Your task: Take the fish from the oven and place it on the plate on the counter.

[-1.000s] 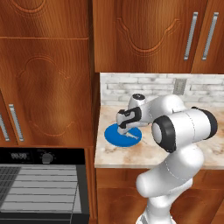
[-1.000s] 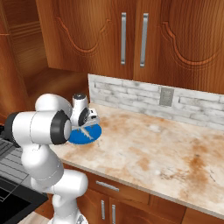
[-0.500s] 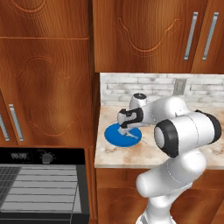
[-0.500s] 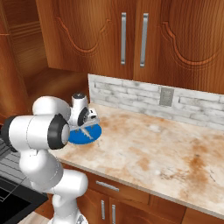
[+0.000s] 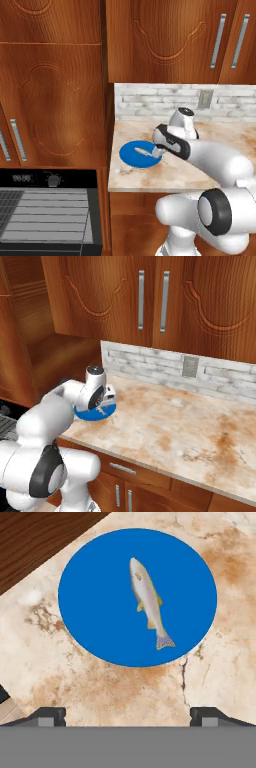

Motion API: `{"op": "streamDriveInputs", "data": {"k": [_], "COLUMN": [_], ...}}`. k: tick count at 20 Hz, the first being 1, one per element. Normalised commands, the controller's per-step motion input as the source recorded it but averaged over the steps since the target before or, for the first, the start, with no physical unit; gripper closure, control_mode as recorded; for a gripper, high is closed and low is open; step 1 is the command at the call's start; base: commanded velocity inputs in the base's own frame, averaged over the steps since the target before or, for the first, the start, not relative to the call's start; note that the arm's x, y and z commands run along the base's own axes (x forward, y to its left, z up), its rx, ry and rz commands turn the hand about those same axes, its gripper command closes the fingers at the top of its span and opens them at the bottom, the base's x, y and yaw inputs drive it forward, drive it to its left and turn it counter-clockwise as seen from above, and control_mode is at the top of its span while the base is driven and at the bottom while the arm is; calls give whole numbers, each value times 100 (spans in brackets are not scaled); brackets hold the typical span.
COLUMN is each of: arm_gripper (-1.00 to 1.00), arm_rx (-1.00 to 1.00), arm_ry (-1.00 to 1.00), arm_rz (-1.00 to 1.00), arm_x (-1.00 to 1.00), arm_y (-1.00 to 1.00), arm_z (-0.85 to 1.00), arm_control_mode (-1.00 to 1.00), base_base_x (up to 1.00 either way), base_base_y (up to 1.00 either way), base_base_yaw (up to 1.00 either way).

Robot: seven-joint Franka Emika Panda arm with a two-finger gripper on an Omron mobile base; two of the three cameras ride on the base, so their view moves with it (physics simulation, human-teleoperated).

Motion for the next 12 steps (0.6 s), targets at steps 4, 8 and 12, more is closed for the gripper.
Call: {"op": "streamDriveInputs", "data": {"k": [4,8,12], "arm_gripper": [-100,-100,-100], "arm_rx": [7,4,1], "arm_ry": [-1,-1,-1], "arm_rz": [-1,-2,-7], "arm_x": [-94,-95,-88], "arm_y": [-49,-41,-21], "arm_z": [49,63,77], "arm_control_mode": [-100,-100,-100], "base_base_x": [0,0,0], "base_base_y": [0,0,0], "base_base_yaw": [0,0,0]}}
